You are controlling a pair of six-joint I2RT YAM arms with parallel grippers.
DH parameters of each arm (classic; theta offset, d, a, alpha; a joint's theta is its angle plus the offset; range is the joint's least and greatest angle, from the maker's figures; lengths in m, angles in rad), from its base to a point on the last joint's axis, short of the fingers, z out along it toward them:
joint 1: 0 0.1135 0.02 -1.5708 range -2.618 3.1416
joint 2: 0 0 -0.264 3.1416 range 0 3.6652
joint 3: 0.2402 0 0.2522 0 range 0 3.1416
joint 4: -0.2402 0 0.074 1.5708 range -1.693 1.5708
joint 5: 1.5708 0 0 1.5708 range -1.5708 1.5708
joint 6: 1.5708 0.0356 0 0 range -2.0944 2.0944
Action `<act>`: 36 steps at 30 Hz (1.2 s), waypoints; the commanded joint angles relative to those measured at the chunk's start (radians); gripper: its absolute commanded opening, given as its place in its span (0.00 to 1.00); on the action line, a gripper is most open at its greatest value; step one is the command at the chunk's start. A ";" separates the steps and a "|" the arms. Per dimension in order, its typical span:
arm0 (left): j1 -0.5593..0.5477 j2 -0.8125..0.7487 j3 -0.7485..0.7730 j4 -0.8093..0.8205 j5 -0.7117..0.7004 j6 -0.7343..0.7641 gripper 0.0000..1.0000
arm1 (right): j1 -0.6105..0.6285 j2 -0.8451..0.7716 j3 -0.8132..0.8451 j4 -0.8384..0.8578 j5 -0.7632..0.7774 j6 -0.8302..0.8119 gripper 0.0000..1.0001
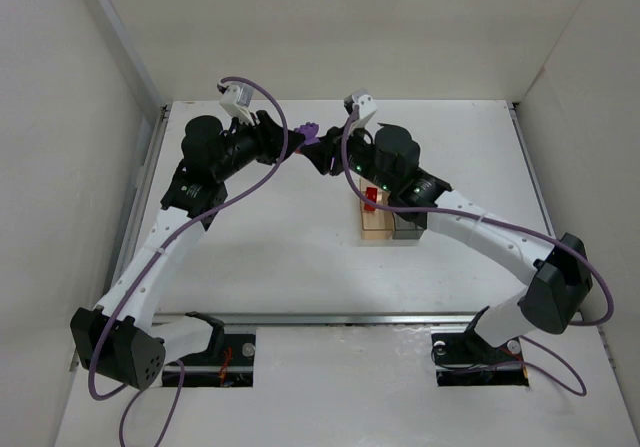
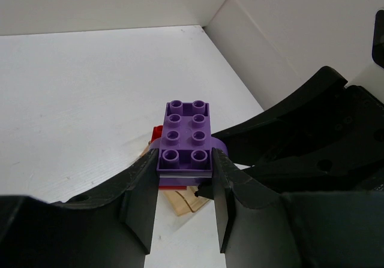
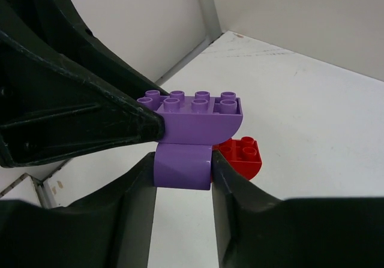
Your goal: Sort the legos into containers by color
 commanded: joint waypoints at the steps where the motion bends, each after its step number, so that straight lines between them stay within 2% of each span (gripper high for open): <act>1: 0.001 -0.041 0.000 0.053 0.029 0.001 0.00 | 0.005 0.003 0.065 0.035 0.008 0.002 0.25; 3: 0.001 -0.041 0.000 0.053 0.029 0.001 0.00 | 0.005 0.003 0.065 0.035 0.008 0.002 0.18; 4: 0.001 -0.041 0.000 0.053 0.029 0.010 0.00 | 0.005 0.003 0.065 0.035 0.008 0.002 0.09; 6: 0.001 -0.041 0.000 0.053 0.029 0.019 0.00 | 0.005 0.003 0.042 0.035 0.034 0.002 0.00; 14: 0.001 0.004 0.033 0.084 0.020 0.048 0.00 | 0.005 -0.090 -0.131 0.035 0.138 -0.028 0.00; 19: -0.010 0.068 0.115 0.114 0.033 0.059 0.00 | 0.005 -0.151 -0.264 0.026 0.227 -0.028 0.00; 28: -0.057 0.209 0.220 0.114 0.053 0.085 0.00 | -0.037 -0.239 -0.372 -0.060 0.327 0.016 0.00; 30: -0.091 0.241 0.239 0.114 0.053 0.140 0.00 | -0.066 -0.292 -0.381 -0.103 0.379 0.025 0.00; 32: -0.120 0.303 0.251 0.088 0.017 0.208 0.00 | -0.090 -0.332 -0.381 -0.209 0.505 0.059 0.00; 36: -0.200 0.427 0.273 0.057 -0.002 0.315 0.00 | -0.254 -0.434 -0.347 -0.403 0.625 0.084 0.00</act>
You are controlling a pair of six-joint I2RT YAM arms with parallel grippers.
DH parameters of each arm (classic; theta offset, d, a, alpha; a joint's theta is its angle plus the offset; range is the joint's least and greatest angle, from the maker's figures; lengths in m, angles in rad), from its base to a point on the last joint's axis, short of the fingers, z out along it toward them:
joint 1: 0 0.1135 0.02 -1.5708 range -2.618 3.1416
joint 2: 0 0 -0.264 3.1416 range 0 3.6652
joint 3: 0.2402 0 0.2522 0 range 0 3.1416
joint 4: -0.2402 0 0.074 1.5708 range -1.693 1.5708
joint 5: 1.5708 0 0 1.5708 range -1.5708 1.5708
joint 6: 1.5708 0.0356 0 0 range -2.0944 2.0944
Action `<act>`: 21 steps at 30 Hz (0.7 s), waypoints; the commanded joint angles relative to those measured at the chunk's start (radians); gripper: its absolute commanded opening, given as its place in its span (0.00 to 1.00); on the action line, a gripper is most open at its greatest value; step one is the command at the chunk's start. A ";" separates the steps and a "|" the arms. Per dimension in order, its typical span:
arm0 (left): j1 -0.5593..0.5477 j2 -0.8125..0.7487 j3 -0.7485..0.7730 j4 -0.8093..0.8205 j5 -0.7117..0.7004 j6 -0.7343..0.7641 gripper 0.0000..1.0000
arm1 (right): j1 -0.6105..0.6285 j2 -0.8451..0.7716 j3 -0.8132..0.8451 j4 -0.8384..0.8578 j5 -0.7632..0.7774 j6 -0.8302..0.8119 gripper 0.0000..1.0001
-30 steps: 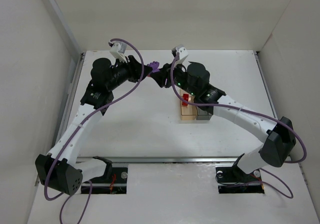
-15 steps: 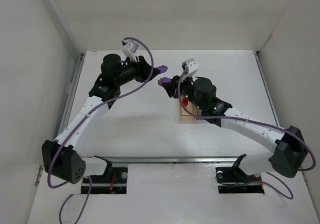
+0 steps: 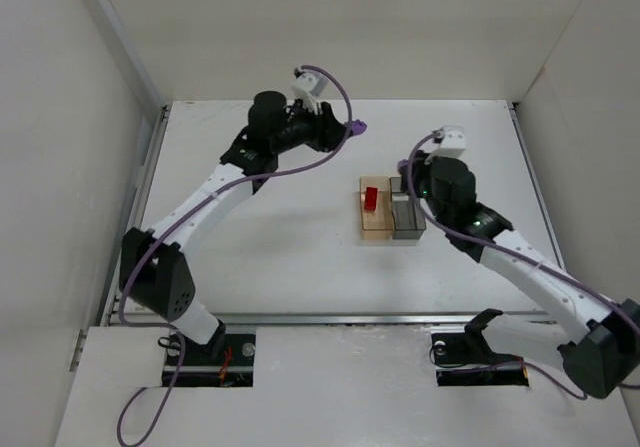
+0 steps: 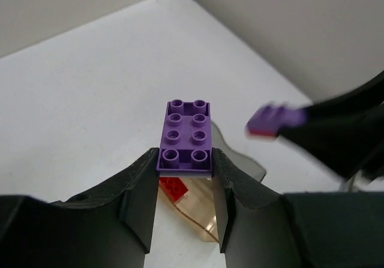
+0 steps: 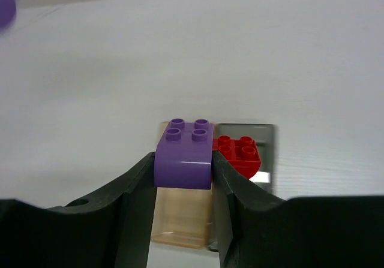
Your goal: Sort the legos into containers by color
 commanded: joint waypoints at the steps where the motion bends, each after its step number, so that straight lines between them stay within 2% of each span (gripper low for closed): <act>1: -0.067 0.097 0.032 -0.005 -0.018 0.141 0.00 | -0.122 -0.104 0.057 -0.171 0.182 0.040 0.00; 4: -0.169 0.170 0.042 -0.005 -0.009 0.303 0.00 | -0.223 -0.146 0.057 -0.245 0.202 0.040 0.00; 7: -0.263 0.248 0.080 0.004 -0.018 0.392 0.00 | -0.257 -0.177 0.037 -0.245 0.179 0.014 0.00; 10: -0.306 0.336 0.138 0.004 -0.053 0.417 0.00 | -0.257 -0.200 0.037 -0.245 0.179 0.005 0.00; 15: -0.358 0.442 0.232 -0.088 -0.085 0.515 0.00 | -0.257 -0.252 0.017 -0.245 0.168 -0.005 0.00; 16: -0.358 0.457 0.244 -0.107 -0.095 0.526 0.01 | -0.257 -0.252 0.006 -0.245 0.168 -0.015 0.00; 19: -0.367 0.489 0.266 -0.145 -0.095 0.566 0.16 | -0.257 -0.275 0.006 -0.236 0.147 -0.026 0.00; 21: -0.367 0.490 0.252 -0.145 -0.095 0.586 0.18 | -0.257 -0.284 0.006 -0.236 0.138 -0.035 0.00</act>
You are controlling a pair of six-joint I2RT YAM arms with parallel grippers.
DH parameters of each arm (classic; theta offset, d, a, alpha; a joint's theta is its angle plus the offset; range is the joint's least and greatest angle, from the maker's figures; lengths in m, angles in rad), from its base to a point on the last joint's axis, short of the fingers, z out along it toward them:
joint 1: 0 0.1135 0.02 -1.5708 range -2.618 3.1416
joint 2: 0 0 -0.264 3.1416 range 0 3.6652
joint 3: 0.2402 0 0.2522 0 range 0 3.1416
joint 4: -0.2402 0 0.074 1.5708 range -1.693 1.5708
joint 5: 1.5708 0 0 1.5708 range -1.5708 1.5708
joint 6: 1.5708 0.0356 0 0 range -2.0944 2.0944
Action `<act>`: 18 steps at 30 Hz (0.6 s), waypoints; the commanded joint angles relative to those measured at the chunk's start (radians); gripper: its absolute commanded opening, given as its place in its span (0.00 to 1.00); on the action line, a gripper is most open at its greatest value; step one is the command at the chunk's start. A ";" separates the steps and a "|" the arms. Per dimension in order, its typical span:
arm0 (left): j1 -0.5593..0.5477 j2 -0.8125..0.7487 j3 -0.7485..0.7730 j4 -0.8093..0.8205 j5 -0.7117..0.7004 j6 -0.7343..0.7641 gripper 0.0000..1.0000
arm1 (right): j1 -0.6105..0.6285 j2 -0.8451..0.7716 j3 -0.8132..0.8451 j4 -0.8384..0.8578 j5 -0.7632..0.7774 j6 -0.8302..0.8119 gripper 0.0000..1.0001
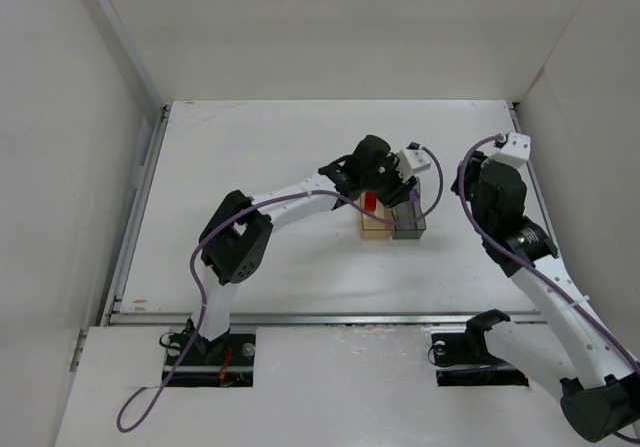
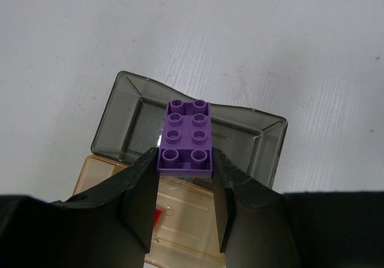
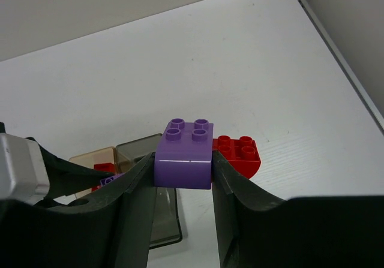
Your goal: Sort the legos into containers by color
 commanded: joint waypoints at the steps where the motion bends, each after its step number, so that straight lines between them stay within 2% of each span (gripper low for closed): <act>1: -0.011 -0.013 0.019 -0.024 -0.010 0.084 0.18 | -0.001 -0.027 0.002 0.017 -0.026 -0.027 0.00; 4: -0.011 -0.013 0.010 -0.033 -0.010 0.115 0.21 | -0.001 -0.027 0.002 0.026 -0.057 -0.047 0.00; 6: -0.022 -0.013 0.010 -0.043 -0.010 0.133 0.27 | -0.001 -0.027 0.002 0.039 -0.068 -0.058 0.00; 7: -0.022 -0.013 0.010 -0.055 -0.010 0.152 0.39 | -0.001 -0.027 0.012 0.039 -0.094 -0.058 0.00; 10: -0.031 -0.013 0.010 -0.055 -0.010 0.152 0.64 | -0.001 -0.018 0.013 0.048 -0.118 -0.067 0.00; 11: -0.040 -0.013 0.019 -0.055 -0.010 0.152 0.77 | -0.001 -0.018 0.022 0.048 -0.140 -0.067 0.00; 13: -0.040 -0.027 0.019 -0.055 0.000 0.152 0.91 | -0.001 -0.018 0.022 0.048 -0.164 -0.078 0.00; 15: -0.040 -0.047 0.042 -0.082 0.012 0.172 0.97 | -0.001 -0.009 0.032 0.048 -0.206 -0.090 0.00; 18: -0.040 -0.142 0.012 -0.092 0.042 0.195 0.99 | -0.001 -0.009 0.059 0.039 -0.296 -0.109 0.00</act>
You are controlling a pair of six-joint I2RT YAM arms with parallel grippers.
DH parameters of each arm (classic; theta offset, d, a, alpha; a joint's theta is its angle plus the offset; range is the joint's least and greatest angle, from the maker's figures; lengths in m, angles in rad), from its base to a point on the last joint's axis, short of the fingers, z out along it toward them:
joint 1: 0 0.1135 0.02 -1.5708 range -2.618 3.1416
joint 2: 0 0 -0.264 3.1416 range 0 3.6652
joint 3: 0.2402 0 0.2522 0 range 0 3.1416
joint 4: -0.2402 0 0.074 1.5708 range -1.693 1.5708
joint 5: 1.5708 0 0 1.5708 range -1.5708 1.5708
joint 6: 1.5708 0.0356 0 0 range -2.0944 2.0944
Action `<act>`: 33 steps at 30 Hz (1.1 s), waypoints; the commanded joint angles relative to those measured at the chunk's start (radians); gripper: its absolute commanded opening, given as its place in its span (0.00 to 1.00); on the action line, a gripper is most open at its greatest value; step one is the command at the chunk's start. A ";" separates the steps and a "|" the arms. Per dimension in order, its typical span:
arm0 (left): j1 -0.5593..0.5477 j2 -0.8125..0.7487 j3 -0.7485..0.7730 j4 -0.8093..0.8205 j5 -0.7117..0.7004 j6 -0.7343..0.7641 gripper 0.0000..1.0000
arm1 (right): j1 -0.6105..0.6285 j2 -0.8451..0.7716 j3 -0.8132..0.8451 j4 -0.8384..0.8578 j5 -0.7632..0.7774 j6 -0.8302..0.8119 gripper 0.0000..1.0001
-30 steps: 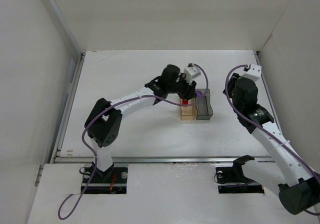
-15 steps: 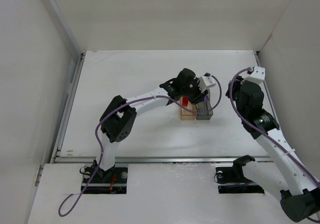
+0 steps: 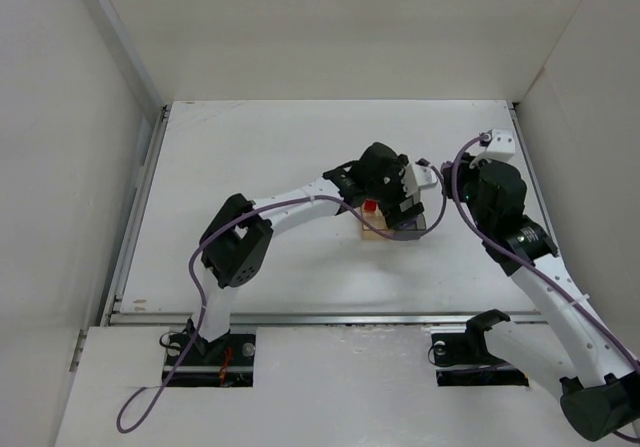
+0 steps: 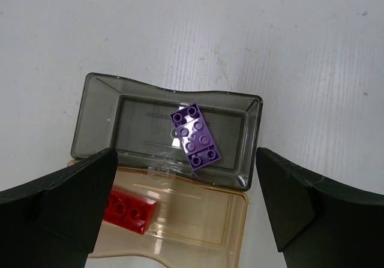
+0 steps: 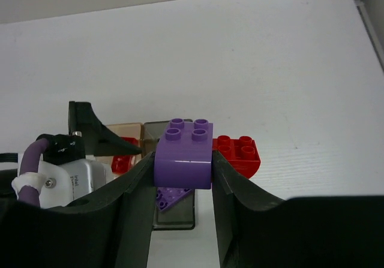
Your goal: Sort the legos into containers by color
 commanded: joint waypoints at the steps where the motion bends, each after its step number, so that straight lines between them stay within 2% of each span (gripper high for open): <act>1: 0.009 -0.173 -0.012 0.016 0.044 0.037 1.00 | -0.001 -0.015 0.084 0.034 -0.129 -0.031 0.00; 4: 0.018 -0.340 -0.144 0.125 0.006 0.011 1.00 | -0.001 -0.006 0.156 -0.005 -0.174 0.028 0.00; 7: 0.008 -0.494 -0.256 0.225 -0.036 -0.064 1.00 | -0.001 0.004 0.206 -0.017 -0.229 0.191 0.00; 10: -0.017 -0.610 -0.307 0.274 -0.080 -0.152 1.00 | -0.001 0.004 0.173 0.096 -0.332 0.419 0.00; 13: -0.017 -0.634 -0.301 0.285 -0.117 -0.277 1.00 | -0.001 0.031 0.151 0.190 -0.433 0.525 0.00; 15: -0.017 -0.643 -0.301 0.285 -0.134 -0.328 1.00 | -0.001 0.031 0.125 0.277 -0.502 0.526 0.00; 22: -0.017 -0.655 -0.343 0.369 -0.162 -0.469 0.98 | 0.017 -0.003 0.075 0.328 -0.484 0.549 0.00; 26: -0.017 -0.615 -0.343 0.388 -0.205 -0.497 0.87 | 0.057 -0.036 0.035 0.328 -0.438 0.575 0.00; 33: -0.017 -0.585 -0.301 0.401 -0.289 -0.497 0.85 | 0.132 -0.058 0.015 0.328 -0.349 0.584 0.00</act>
